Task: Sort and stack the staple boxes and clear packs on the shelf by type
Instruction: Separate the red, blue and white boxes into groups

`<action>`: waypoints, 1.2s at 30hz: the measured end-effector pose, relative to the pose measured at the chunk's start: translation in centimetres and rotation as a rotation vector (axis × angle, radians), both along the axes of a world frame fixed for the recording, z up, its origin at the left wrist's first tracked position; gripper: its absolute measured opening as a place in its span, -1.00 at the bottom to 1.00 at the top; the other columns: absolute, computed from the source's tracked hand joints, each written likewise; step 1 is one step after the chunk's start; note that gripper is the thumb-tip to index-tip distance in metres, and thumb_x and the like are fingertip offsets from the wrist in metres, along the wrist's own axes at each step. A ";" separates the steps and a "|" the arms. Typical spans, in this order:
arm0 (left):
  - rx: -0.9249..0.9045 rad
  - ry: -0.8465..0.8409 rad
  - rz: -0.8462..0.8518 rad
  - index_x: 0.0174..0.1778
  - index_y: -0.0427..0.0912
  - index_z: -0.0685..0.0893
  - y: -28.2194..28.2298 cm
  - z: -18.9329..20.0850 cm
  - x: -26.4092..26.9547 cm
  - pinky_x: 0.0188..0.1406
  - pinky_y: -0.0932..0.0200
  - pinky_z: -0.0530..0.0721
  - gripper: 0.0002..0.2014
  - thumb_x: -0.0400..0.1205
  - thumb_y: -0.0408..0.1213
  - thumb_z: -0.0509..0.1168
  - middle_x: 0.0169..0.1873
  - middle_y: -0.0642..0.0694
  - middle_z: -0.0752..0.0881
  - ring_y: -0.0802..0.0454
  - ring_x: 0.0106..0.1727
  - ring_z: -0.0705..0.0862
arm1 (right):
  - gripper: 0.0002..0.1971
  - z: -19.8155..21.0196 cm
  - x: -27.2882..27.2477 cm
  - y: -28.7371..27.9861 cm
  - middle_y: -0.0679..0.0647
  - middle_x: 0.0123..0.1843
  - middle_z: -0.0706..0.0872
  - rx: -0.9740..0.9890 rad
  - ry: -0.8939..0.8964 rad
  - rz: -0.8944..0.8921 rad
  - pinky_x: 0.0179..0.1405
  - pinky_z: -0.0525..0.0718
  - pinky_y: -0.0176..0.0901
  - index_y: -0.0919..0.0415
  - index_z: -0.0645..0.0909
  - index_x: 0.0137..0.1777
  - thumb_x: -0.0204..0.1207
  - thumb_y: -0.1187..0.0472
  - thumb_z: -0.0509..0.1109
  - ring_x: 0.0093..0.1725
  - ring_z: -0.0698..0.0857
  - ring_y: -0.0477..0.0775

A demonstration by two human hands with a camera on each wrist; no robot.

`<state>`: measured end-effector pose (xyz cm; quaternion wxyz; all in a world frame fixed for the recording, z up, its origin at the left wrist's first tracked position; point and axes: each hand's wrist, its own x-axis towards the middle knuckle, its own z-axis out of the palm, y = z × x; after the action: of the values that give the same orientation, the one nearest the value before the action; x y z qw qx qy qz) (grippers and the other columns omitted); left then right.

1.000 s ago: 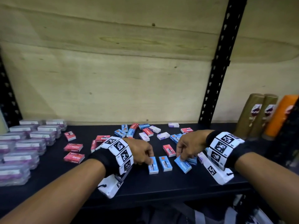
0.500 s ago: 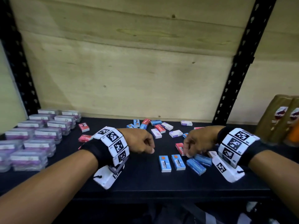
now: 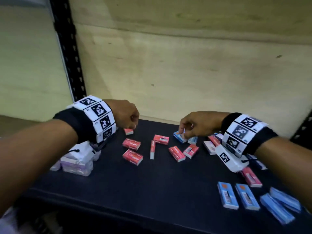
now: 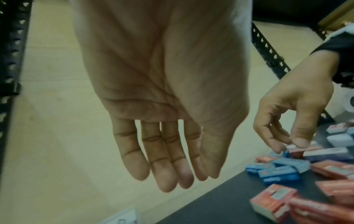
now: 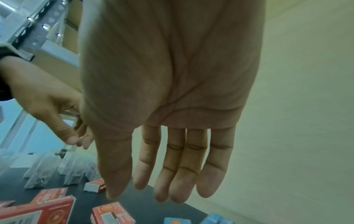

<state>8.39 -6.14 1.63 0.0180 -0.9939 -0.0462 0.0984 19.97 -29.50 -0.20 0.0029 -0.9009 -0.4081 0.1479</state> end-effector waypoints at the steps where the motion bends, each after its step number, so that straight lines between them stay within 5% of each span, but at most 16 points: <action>1: 0.027 -0.010 0.007 0.04 0.03 0.72 0.8 0.1 0.5 -0.06 0.21 0.57 -0.88 0.62 -0.19 0.34 -0.28 0.18 0.66 0.10 -0.15 0.64 | -0.77 -0.1 0.2 1.1 -0.13 -0.03 0.76 -0.012 -0.004 0.018 0.04 0.63 -0.16 -0.03 0.69 0.16 0.53 0.01 0.49 -0.06 0.70 -0.06; 7: 0.094 0.050 -0.012 0.04 0.06 0.73 3.0 -1.0 4.2 -0.05 0.19 0.61 -0.77 0.54 -0.35 0.40 -0.17 0.12 0.70 0.07 -0.09 0.65 | -0.58 -1.6 1.7 6.4 -0.13 0.11 0.68 -0.150 0.004 0.075 0.16 0.61 -0.12 -0.02 0.61 0.28 0.45 -0.04 0.57 0.13 0.66 -0.01; 18: 0.391 0.348 -0.156 0.28 -0.10 0.64 2.5 -2.1 9.1 -0.08 0.17 0.53 -0.52 0.45 -0.37 0.55 0.19 -0.07 0.70 -0.05 0.05 0.64 | -0.49 -2.0 2.7 9.7 -0.07 -0.02 0.73 -0.302 0.033 0.093 -0.24 0.55 -0.21 0.09 0.69 0.17 0.28 -0.10 0.67 -0.18 0.60 -0.11; 24: 0.394 0.439 -0.173 0.22 -0.11 0.64 2.8 -2.7 10.5 -0.12 0.22 0.58 -0.41 0.29 -0.28 0.68 0.11 -0.08 0.74 -0.01 -0.06 0.65 | -0.51 -2.5 2.4 10.2 -0.02 -0.02 0.79 -0.352 -0.021 0.121 -0.13 0.69 -0.16 0.13 0.76 0.08 0.24 -0.14 0.68 -0.09 0.71 -0.03; 29: 0.444 0.441 -0.237 0.21 -0.09 0.64 2.5 -3.5 10.9 -0.25 0.26 0.53 -0.40 0.27 -0.25 0.68 -0.07 0.00 0.68 0.05 -0.16 0.61 | -0.58 -2.2 2.7 10.2 -0.01 -0.04 0.80 -0.340 -0.021 0.112 -0.23 0.66 -0.20 0.16 0.78 0.06 0.27 -0.03 0.69 -0.17 0.69 -0.07; 36: 0.295 0.420 -0.226 0.11 -0.11 0.71 3.1 -3.7 11.1 -0.37 0.33 0.51 -0.57 0.37 -0.15 0.63 -0.24 0.09 0.68 0.14 -0.26 0.60 | -0.88 -1.2 3.5 9.2 -0.02 -0.02 0.82 -0.261 0.074 0.087 -0.05 0.66 -0.20 0.07 0.79 0.03 0.53 0.13 0.52 -0.10 0.71 -0.08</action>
<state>19.48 -3.03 -2.11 0.1825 -0.9372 0.0560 0.2918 23.45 -20.26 -1.44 -0.1055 -0.8691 -0.4235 0.2328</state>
